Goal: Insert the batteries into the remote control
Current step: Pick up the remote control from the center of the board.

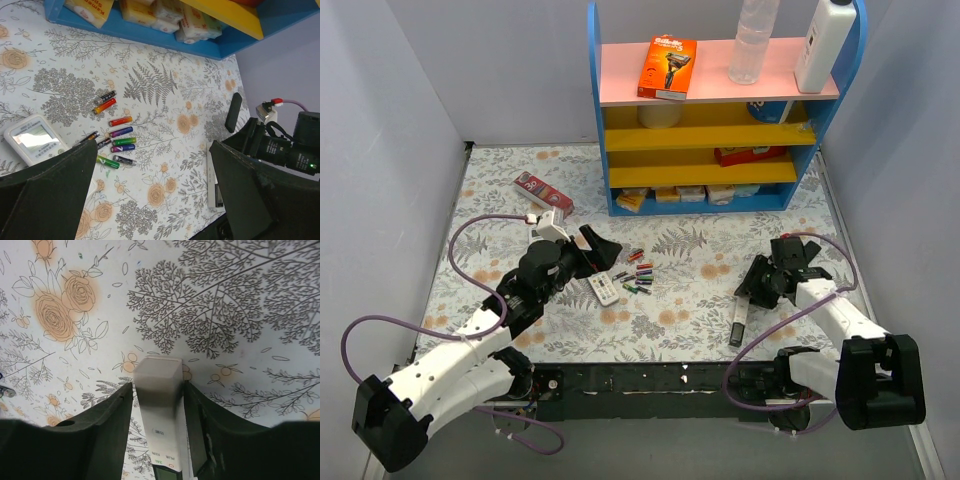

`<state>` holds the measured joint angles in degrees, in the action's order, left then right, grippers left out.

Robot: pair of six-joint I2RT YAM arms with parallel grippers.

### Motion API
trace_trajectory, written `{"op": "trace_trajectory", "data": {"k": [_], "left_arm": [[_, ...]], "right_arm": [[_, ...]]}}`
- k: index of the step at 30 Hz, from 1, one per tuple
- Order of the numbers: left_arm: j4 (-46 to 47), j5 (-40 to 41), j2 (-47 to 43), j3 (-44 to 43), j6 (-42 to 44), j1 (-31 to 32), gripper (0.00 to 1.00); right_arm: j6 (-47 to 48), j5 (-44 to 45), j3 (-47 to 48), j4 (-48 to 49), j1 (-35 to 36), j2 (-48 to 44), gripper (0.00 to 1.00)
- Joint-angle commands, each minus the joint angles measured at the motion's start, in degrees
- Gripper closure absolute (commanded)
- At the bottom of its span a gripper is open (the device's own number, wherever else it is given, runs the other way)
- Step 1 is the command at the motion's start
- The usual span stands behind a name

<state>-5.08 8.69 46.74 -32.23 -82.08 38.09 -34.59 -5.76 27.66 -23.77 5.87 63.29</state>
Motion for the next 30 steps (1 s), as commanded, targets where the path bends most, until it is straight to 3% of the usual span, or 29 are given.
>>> {"op": "trace_trajectory", "data": {"k": [1,6,9,14,22,30], "left_arm": [[2.4,-4.2,0.5,-0.8,0.5,0.1,0.02],[4.4,-7.3,1.6,-0.8,1.1,0.1,0.02],[4.8,-8.6,2.2,-1.0,1.3,0.1,0.02],[7.0,-12.1,3.2,-1.3,1.7,0.1,0.02],[10.1,-16.9,3.3,-0.1,2.1,0.1,0.02],[15.0,-21.9,4.8,1.4,1.4,0.1,0.02]], "right_arm": [[-3.3,5.4,0.1,-1.7,6.0,3.2,0.52],[-3.8,8.0,2.7,-0.5,12.6,6.0,0.65],[-2.6,9.4,5.5,0.6,16.4,8.9,0.67],[1.9,6.9,10.4,2.8,21.3,14.3,0.79],[5.6,-0.1,12.3,9.1,22.2,13.2,0.90],[6.1,-5.7,10.8,14.3,22.2,10.4,0.93]]}}
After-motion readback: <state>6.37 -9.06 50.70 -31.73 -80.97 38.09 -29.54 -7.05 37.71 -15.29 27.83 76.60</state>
